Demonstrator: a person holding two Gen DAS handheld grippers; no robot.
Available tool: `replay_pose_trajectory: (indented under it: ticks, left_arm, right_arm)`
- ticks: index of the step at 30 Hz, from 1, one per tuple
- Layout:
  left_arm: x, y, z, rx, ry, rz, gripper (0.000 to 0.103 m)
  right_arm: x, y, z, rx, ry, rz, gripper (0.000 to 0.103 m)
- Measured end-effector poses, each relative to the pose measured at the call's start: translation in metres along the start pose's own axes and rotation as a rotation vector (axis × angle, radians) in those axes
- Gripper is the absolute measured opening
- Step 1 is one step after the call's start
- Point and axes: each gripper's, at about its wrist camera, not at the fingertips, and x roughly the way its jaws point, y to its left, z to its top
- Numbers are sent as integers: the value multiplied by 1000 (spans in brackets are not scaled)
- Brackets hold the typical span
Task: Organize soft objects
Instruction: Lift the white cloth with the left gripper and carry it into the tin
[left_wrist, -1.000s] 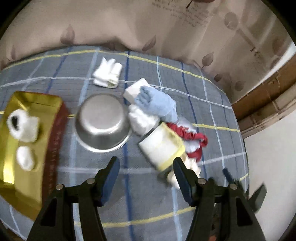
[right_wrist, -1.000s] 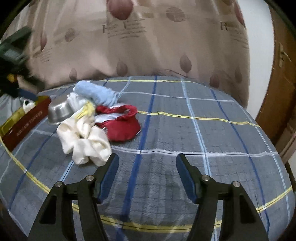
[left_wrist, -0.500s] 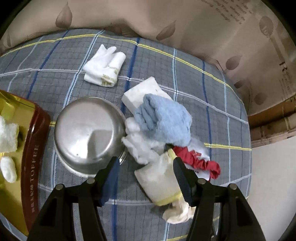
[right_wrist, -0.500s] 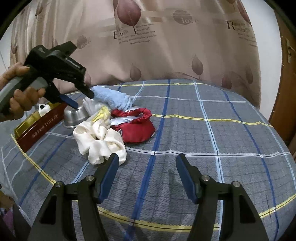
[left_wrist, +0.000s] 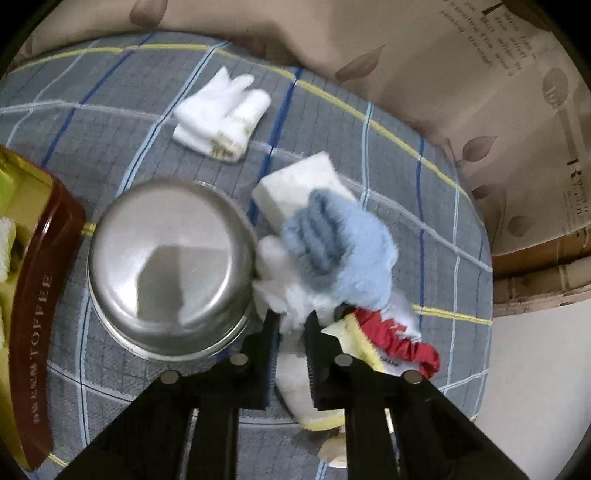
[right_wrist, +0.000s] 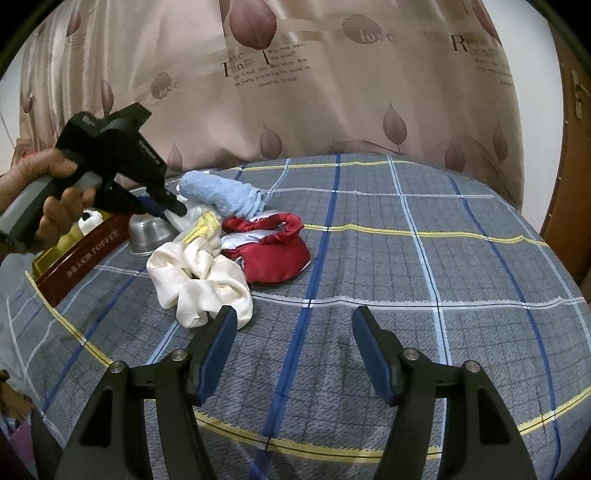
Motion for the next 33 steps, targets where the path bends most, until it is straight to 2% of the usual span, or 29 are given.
replay_pose_trajectory:
  ticks: [6,9,12,17,22,33]
  left_arm:
    - [-24,-11,-9,118,-103,24,8]
    - [-50,-18,-3,157,-157,20,8]
    - [-71,-19,11,186,-218,68,8]
    - [-78,1,38,167,-255,134,8]
    - [-79,28,47,134,-292,172,8]
    - [-116,87,15,89,-334,175,8]
  right_arm:
    - [1,0,1,4,8,-1,63]
    - [1,-1,1,4,9,-1,64]
    - [1,-1,1,4,11,-3,64]
    - [3,0,1,4,21,0,64]
    - [4,0,1,5,27,-1,64]
    - [7,1,2,2,46,-10,64]
